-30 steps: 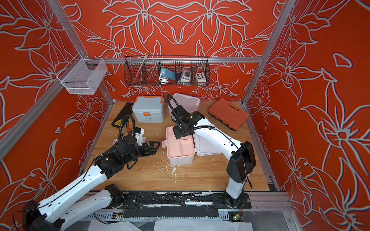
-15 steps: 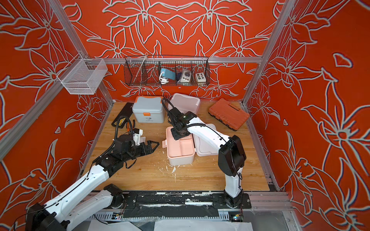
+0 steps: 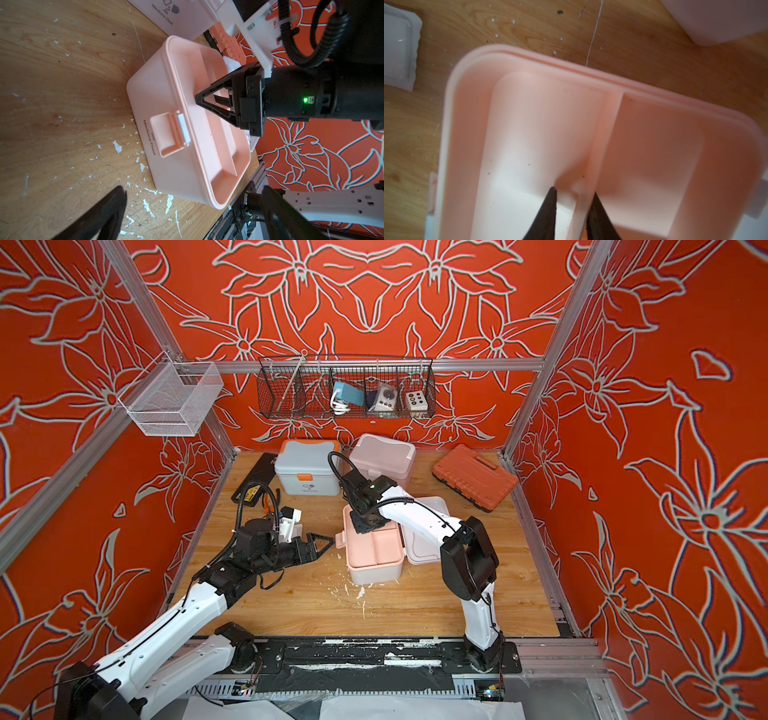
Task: Open first aid kits and take out gauze
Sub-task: Pick up the compartment layer from the first aid kit.
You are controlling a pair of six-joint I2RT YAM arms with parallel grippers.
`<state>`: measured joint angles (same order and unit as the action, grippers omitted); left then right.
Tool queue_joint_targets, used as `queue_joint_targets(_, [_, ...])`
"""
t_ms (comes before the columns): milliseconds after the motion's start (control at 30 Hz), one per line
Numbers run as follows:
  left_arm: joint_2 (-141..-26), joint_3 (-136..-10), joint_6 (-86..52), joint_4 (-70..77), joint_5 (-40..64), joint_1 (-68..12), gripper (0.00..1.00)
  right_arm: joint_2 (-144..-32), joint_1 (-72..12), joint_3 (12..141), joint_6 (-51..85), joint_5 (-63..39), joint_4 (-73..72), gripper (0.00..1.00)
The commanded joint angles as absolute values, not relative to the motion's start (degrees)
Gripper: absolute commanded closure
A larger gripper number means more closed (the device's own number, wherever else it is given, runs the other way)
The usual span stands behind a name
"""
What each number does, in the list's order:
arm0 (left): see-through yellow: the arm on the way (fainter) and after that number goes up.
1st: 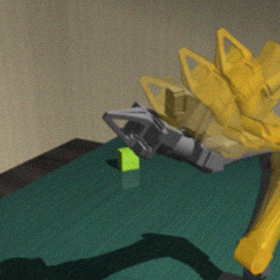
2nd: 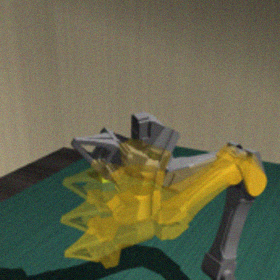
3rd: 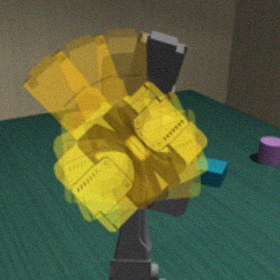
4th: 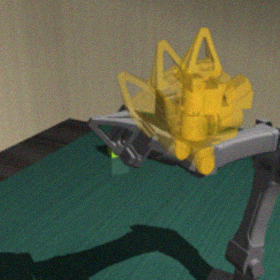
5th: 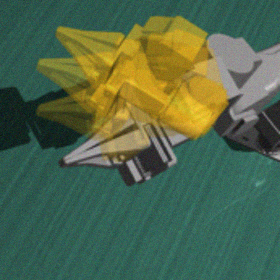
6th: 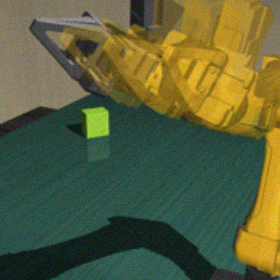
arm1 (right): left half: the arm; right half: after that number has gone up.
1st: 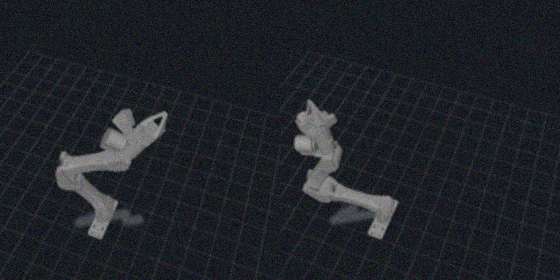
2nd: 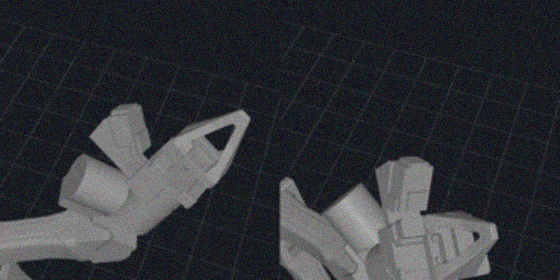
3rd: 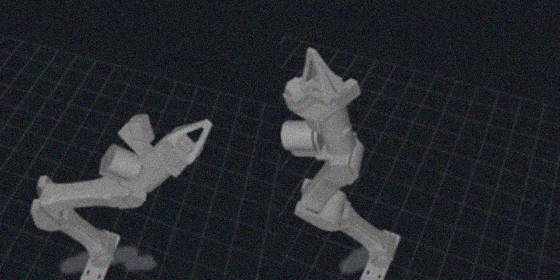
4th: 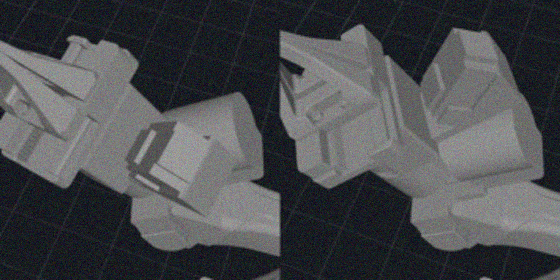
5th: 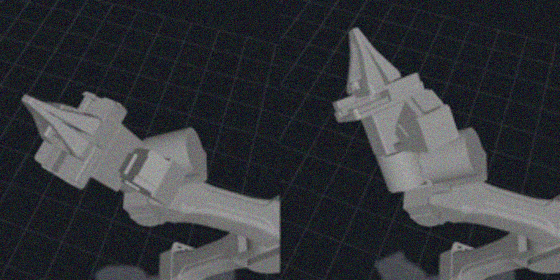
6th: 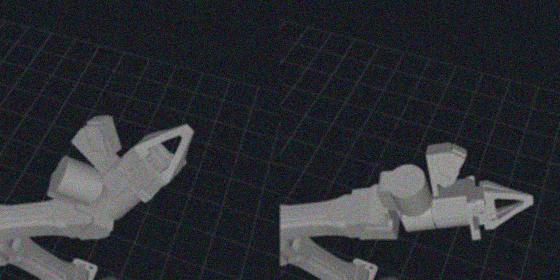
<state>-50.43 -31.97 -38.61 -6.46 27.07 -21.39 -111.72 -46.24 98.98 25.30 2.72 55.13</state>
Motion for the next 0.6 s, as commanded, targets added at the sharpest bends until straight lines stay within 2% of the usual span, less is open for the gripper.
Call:
queue_joint_targets(0, [-50.4, -32.3, -38.7, -5.3, 28.7, -21.1, 0.02, -112.7, -47.0, 99.2, 27.7, 4.8, 55.6, 0.83])
queue_joint_targets(233, [-50.8, -33.1, -38.4, -5.8, 29.0, -21.1, 0.02, -112.7, -47.0, 100.2, 28.8, 7.0, 56.7, 1.0])
queue_joint_targets(567, [-50.7, -34.1, -38.9, -6.7, 28.6, -21.1, 0.02, -112.4, -47.0, 102.4, 32.4, 6.6, 57.7, 1.0])
